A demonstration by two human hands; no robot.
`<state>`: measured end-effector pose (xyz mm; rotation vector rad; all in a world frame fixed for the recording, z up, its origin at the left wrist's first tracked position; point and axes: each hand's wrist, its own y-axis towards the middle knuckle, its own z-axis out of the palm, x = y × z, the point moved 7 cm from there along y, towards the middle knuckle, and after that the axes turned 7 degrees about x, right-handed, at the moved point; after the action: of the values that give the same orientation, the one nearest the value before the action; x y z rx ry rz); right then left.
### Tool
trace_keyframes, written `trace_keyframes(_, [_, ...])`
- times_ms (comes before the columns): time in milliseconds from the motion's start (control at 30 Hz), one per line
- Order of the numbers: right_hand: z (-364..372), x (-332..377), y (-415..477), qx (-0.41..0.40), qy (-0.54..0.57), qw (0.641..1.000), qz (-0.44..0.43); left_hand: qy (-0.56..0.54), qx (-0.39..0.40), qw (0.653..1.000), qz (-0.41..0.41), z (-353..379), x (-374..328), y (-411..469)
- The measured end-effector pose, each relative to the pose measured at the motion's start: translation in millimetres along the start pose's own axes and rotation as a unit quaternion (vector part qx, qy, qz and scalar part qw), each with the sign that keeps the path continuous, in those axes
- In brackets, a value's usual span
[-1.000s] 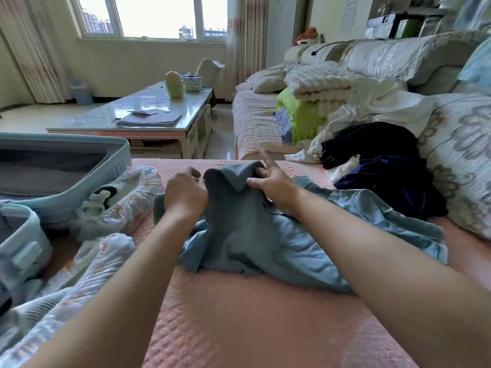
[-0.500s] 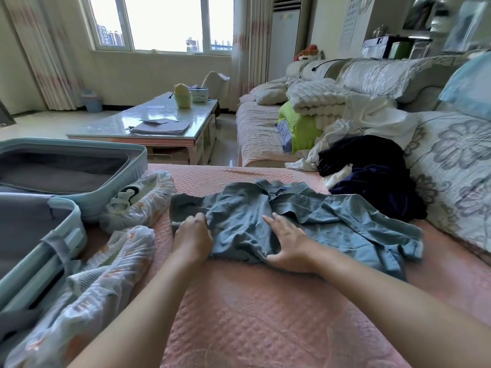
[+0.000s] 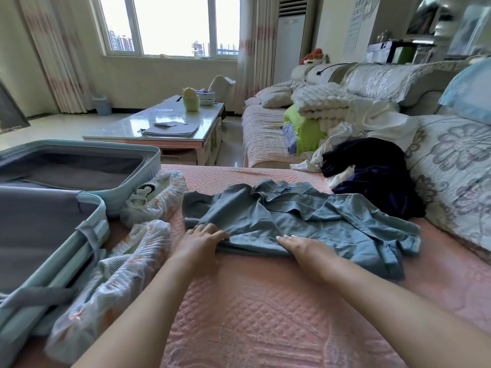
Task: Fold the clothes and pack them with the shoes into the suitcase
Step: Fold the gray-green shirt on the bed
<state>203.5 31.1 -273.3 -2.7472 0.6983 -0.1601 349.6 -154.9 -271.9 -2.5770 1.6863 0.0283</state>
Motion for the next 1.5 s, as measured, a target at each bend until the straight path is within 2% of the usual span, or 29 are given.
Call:
trace_keyframes(100, [-2.5, -2.1, -5.5, -0.022, 0.015, 1.000, -0.003, -0.073, -0.014, 0.997, -0.018, -4.2, 8.1, 0.8])
trace_keyframes(167, [-6.2, -3.1, -11.0, -0.030, 0.021, 0.999, 0.001, -0.096, 0.009, 0.994, -0.042, -9.2, 13.1, 1.1])
trace_keyframes(367, [-9.2, 10.9, -45.1, 0.011, 0.063, 0.998, -0.027, 0.037, 0.152, 0.986, -0.064, -30.0, -5.1, -19.7])
trace_keyframes(500, [-4.9, 26.6, -78.4, 0.041, 0.098, 0.993, -0.055, 0.104, 0.277, 0.952, -0.079, -27.0, -11.7, -61.0])
trace_keyframes(600, [4.4, 36.3, -102.5, 0.076, 0.122, 0.987, -0.066, 0.045, 0.372, 0.922, -0.097, -17.4, -22.8, -83.3])
trace_keyframes(633, [8.5, 36.3, -105.6, 0.091, 0.139, 0.984, -0.067, 0.012, 0.369, 0.925, -0.093, -16.0, -29.1, -82.6])
trace_keyframes(700, [15.8, 27.6, -110.4, 0.107, 0.182, 0.976, -0.057, -0.015, 0.314, 0.948, -0.055, -20.1, -51.3, -72.3])
trace_keyframes(767, [16.0, 4.6, -116.7, 0.079, 0.216, 0.973, -0.030, -0.050, 0.227, 0.973, 0.006, -27.6, -84.9, -57.6])
trace_keyframes(867, [8.8, -38.6, -122.0, 0.007, 0.172, 0.985, 0.021, -0.126, 0.172, 0.973, 0.091, -33.0, -137.8, -47.3])
trace_keyframes(933, [10.0, -70.3, -126.6, -0.011, 0.114, 0.991, 0.075, -0.149, 0.173, 0.965, 0.128, -26.9, -168.6, -43.3])
trace_keyframes(1067, [33.8, -116.8, -142.3, 0.048, -0.001, 0.987, 0.151, -0.066, 0.187, 0.962, 0.188, -6.8, -216.0, -38.3])
trace_keyframes(1233, [30.3, -134.5, -153.2, -0.032, 0.018, 0.995, 0.098, -0.049, 0.174, 0.963, 0.199, 3.0, -237.1, -34.3])
trace_keyframes(1300, [22.7, -146.5, -161.2, -0.035, 0.001, 0.992, 0.119, -0.067, 0.173, 0.964, 0.191, -2.9, -241.6, -31.4])
trace_keyframes(1367, [23.7, -161.9, -171.1, 0.023, 0.000, 0.986, 0.165, -0.074, 0.201, 0.957, 0.198, -4.7, -249.7, -30.2])
trace_keyframes(1433, [35.1, -169.7, -178.7, 0.120, 0.022, 0.975, 0.188, -0.079, 0.276, 0.935, 0.207, 6.7, -257.6, -33.1])
trace_keyframes(1500, [39.3, -167.3, -180.0, 0.163, 0.052, 0.966, 0.196, -0.118, 0.359, 0.907, 0.185, 19.5, -260.1, -36.3])
